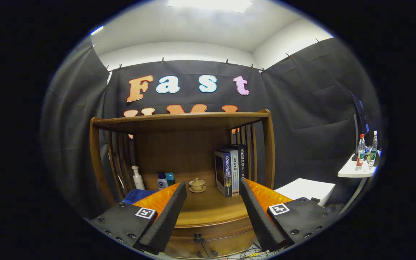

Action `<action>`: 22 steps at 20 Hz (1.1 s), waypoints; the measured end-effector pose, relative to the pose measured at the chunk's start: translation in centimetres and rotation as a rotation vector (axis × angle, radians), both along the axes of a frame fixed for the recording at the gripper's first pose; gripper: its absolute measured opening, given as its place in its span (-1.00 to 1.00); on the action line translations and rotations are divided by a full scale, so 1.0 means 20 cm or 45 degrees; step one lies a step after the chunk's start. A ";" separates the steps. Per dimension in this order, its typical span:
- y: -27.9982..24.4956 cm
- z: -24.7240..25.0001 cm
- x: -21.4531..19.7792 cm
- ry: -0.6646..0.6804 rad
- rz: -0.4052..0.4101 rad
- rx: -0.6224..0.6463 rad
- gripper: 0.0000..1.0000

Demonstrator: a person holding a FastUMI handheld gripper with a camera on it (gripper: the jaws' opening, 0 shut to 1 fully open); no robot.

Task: Pull open the drawer, take out the items inside it, and place them on the countertop above the cabinet.

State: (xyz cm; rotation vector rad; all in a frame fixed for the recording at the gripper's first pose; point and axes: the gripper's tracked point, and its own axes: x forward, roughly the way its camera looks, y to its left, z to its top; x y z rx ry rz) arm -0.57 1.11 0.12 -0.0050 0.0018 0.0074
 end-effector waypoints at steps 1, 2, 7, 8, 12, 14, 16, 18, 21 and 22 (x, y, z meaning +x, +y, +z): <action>0.01 -0.01 0.01 -0.002 0.007 0.002 0.96; 0.02 -0.02 0.01 -0.006 0.014 0.004 0.96; 0.11 -0.18 0.05 0.002 0.057 0.019 0.96; 0.13 -0.21 0.05 0.002 0.065 0.023 0.96; 0.22 -0.39 0.07 0.009 0.112 0.028 0.96; 0.25 -0.50 0.08 0.033 0.120 0.007 0.96; 0.29 -0.62 0.11 0.057 0.137 -0.009 0.96; 0.32 -0.72 0.12 0.070 0.153 -0.023 0.96; 0.35 -0.88 0.15 0.091 0.168 -0.043 0.96; 0.36 -0.93 0.17 0.105 0.169 -0.049 0.96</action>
